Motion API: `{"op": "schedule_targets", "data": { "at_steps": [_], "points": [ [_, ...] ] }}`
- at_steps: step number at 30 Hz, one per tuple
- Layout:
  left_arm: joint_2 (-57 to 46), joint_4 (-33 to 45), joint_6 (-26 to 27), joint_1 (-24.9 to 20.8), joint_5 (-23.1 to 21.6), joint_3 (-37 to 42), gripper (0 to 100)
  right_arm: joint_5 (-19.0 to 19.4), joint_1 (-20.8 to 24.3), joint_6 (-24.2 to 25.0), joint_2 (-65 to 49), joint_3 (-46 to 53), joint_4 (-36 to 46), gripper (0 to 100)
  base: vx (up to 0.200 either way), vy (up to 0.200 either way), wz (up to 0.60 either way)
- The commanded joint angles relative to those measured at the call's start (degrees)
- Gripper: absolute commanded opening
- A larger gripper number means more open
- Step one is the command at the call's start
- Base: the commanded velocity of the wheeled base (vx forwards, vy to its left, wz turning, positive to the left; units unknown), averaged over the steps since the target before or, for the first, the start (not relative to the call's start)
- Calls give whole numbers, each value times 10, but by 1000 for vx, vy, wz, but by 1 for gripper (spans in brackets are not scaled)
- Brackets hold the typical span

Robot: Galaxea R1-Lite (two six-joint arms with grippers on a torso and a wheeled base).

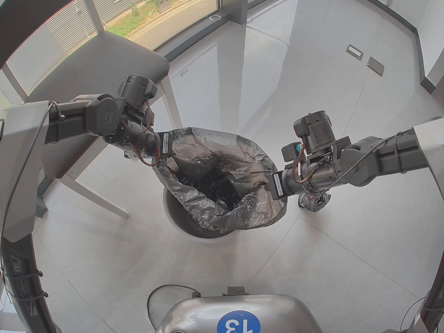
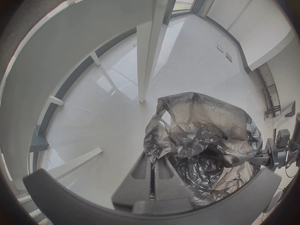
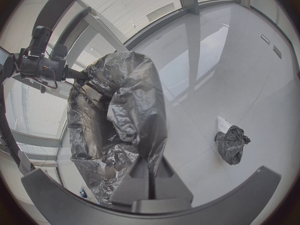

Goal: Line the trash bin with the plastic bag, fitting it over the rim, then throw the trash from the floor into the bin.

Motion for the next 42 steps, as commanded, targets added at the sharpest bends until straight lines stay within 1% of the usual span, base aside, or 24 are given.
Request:
{"op": "schedule_targets", "data": {
  "at_steps": [1,5,9,15,18,23,29,33,37,38,40,42],
  "points": [
    [45,13,0,0,1,-33,0,0,-2,0,57,-37,1,0,0,0,0],
    [55,41,0,1,2,-55,0,0,-4,0,83,-54,3,0,0,0,0],
    [48,67,2,9,6,-57,0,0,-11,-1,106,-57,5,0,0,0,0],
    [-3,110,3,23,1,-54,0,0,-10,-7,96,-42,12,0,0,0,0],
    [-4,119,4,27,1,-55,0,0,-3,-9,95,-43,13,0,0,0,0],
    [19,113,5,24,0,-60,0,-1,1,-7,97,-48,13,0,0,0,0],
    [78,119,-1,11,1,-60,0,-1,-10,-4,101,-52,12,0,0,0,0],
    [106,120,-2,14,2,-60,0,-1,-15,-3,107,-71,13,0,0,0,0],
    [111,120,-8,16,3,-60,0,-1,-19,-3,110,-84,14,0,0,0,0],
    [109,120,-16,16,1,-60,0,-1,-21,-4,109,-85,13,100,0,0,0],
    [107,120,-23,16,0,-60,0,-2,-23,-3,108,-85,12,100,0,0,0],
    [105,120,-43,17,0,-60,0,-3,-23,-2,103,-85,13,100,0,0,0]
  ]
}}
